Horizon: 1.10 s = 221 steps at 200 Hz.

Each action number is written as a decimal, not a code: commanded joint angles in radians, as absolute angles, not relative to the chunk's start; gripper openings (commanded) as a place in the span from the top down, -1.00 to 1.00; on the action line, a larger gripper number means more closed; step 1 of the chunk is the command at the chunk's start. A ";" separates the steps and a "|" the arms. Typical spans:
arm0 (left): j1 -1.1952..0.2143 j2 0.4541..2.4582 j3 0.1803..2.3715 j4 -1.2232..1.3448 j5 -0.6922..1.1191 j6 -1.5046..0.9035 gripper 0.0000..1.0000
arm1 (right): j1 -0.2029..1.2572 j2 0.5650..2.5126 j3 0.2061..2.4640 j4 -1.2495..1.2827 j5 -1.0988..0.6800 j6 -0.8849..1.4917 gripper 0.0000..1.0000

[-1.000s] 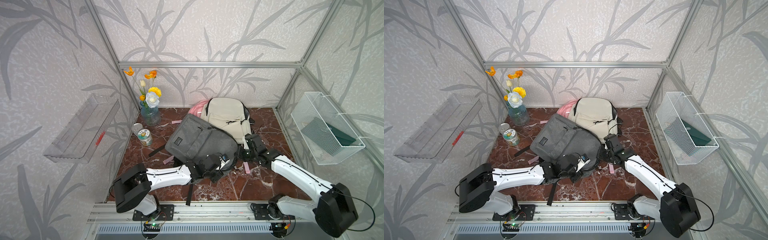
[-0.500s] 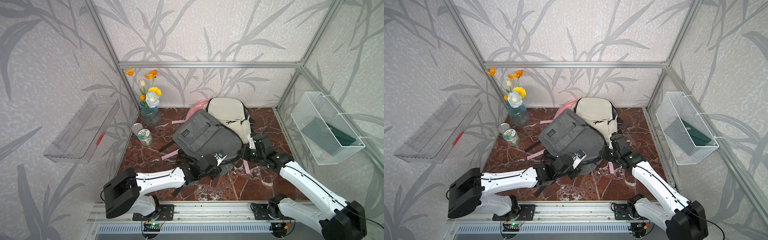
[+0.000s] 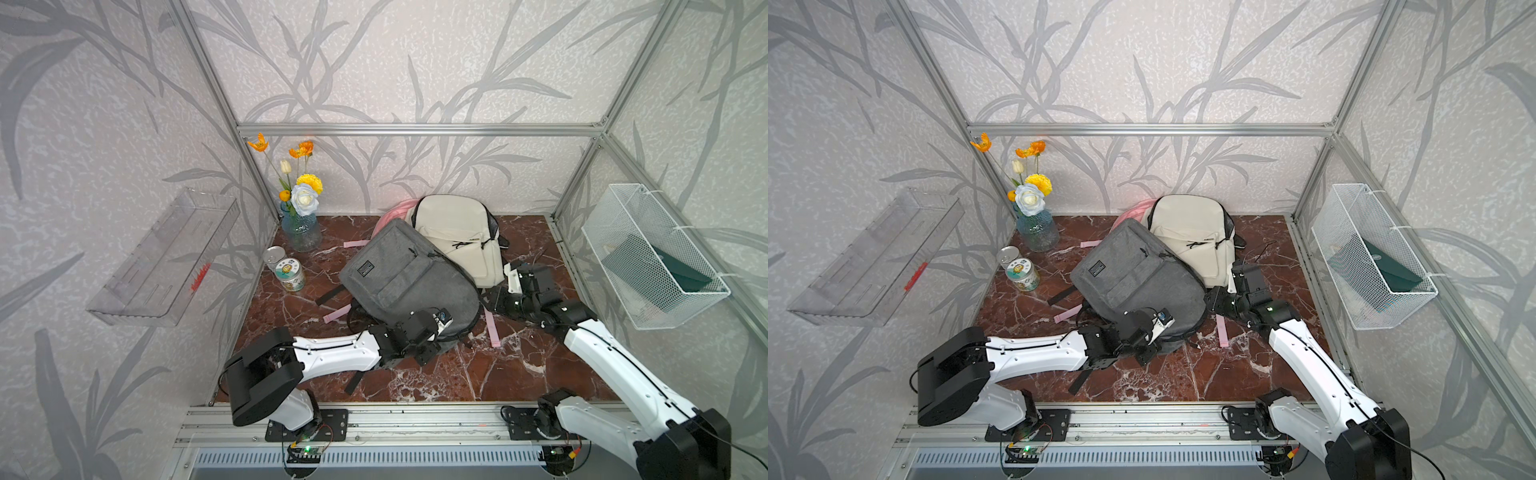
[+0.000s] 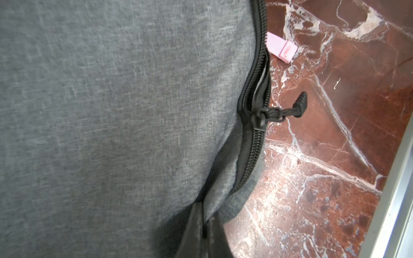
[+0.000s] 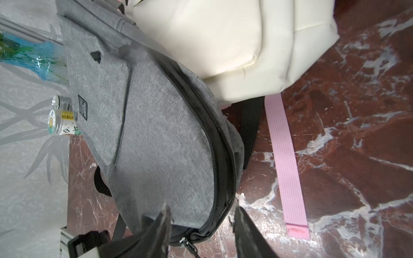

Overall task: Zip up the backpack
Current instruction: Zip the zipper on the backpack.

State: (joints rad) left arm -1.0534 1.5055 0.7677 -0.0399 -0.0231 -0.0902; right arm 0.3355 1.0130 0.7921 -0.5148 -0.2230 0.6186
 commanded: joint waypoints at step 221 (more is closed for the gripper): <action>-1.049 1.467 0.787 -0.137 -0.055 -0.080 1.00 | 0.661 1.108 0.579 -0.290 -0.277 0.464 0.72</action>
State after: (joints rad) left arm -1.0527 1.4860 0.7773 -0.0971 -0.0284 -0.0864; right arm 0.6548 1.1217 0.5285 -0.2768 -0.3027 0.4664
